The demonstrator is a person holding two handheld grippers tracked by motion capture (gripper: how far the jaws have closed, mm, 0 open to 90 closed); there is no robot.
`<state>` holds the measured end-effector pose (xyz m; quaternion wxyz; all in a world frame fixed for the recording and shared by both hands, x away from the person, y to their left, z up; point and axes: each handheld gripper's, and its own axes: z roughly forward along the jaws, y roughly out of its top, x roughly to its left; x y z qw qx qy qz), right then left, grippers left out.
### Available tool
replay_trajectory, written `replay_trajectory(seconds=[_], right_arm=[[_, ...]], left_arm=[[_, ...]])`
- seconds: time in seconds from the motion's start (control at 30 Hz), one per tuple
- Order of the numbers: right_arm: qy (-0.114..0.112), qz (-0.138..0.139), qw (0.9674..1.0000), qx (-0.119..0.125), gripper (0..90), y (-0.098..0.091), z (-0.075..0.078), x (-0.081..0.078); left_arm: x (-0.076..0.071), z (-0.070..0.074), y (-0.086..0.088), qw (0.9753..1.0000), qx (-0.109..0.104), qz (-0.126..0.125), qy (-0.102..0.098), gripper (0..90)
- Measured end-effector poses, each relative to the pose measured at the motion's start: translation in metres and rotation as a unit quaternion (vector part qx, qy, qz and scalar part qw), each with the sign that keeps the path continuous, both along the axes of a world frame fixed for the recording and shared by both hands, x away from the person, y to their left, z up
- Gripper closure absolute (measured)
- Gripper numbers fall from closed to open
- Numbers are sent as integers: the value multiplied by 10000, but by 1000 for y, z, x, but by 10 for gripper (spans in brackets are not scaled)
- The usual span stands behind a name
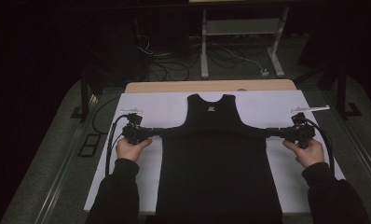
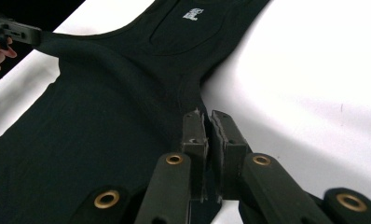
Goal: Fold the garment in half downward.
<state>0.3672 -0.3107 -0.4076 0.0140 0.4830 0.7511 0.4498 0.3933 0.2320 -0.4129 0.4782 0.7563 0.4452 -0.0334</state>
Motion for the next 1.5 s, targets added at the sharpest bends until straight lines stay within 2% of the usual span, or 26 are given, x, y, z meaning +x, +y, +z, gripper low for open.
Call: replay_trajectory(seconds=[0.17, 0.33, 0.77, 0.9, 1.23, 1.5], right_arm=[[-20, 40, 10000, 6, 833, 1, 1, -6], [32, 26, 10000, 53, 833, 0, 1, -12], [159, 65, 9998, -58, 833, 0, -2, -25], [236, 94, 9996, -96, 833, 1, -3, -29], [436, 195, 9986, -226, 833, 4, -5, -39], [543, 199, 9981, -204, 833, 2, -6, -44]], left_arm=[[-7, -2, 3, 10000, -70, 29, 58, 856], [-14, 1, 3, 10000, -77, 6, 32, 856], [-31, 2, 2, 9995, 140, -235, 126, 857], [-34, 0, 3, 9991, 201, -301, 219, 857], [-43, -1, 5, 9984, 193, -373, 367, 857], [-48, -3, 5, 9977, 237, -447, 450, 857]])
